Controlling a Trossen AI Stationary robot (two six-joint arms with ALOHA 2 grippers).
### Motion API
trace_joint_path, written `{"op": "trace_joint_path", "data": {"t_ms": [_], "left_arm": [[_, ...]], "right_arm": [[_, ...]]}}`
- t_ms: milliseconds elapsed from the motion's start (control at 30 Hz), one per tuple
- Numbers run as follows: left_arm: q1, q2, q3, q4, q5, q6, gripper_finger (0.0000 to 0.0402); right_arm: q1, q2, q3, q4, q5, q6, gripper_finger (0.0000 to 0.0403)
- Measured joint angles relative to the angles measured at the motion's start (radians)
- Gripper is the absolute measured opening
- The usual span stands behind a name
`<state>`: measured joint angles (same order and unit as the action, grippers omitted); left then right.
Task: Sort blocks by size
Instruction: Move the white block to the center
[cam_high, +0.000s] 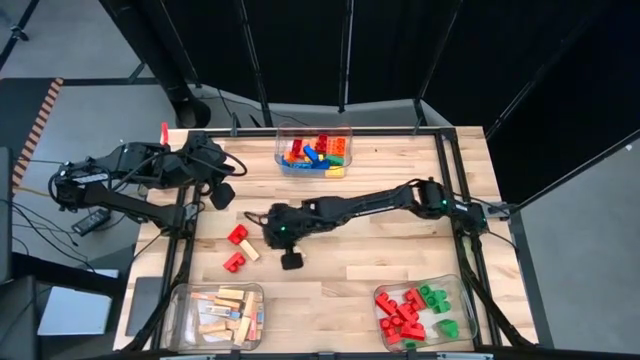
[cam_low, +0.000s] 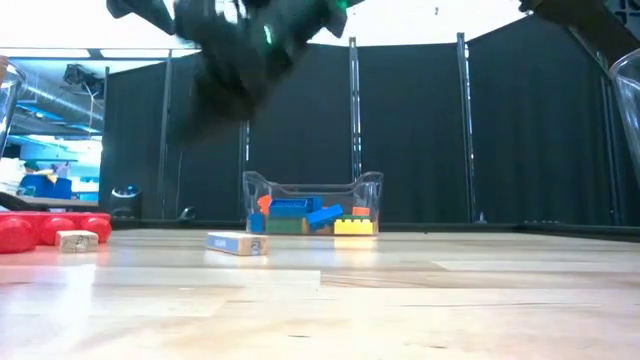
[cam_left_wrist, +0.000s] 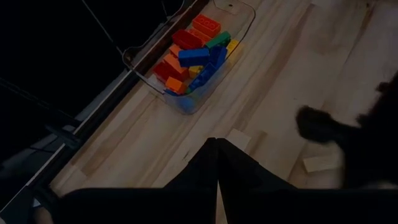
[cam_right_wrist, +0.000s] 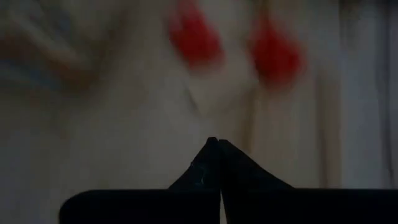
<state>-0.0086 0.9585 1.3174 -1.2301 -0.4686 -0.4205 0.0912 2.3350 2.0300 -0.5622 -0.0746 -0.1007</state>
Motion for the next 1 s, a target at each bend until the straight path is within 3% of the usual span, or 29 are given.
{"op": "trace_joint_path", "data": {"t_ms": [100, 333, 533, 1000], "left_arm": [[0.0, 0.0, 0.0, 0.0, 0.0, 0.002, 0.0013], [0.0, 0.0, 0.0, 0.005, 0.001, 0.003, 0.0013], [0.0, 0.0, -0.029, 0.007, 0.0, -0.001, 0.0013], [0.0, 0.0, -0.179, 0.009, -0.001, -0.032, 0.0013]], "right_arm": [[-0.007, 0.001, 0.003, 0.167, -0.129, -0.017, 0.0005], [-0.033, 0.105, 0.008, 0.428, -0.202, 0.025, 0.0005], [-0.024, 0.207, 0.055, 0.448, -0.249, 0.077, 0.0005], [-0.035, 0.232, 0.065, 0.52, -0.269, 0.1, 0.0005]]}}
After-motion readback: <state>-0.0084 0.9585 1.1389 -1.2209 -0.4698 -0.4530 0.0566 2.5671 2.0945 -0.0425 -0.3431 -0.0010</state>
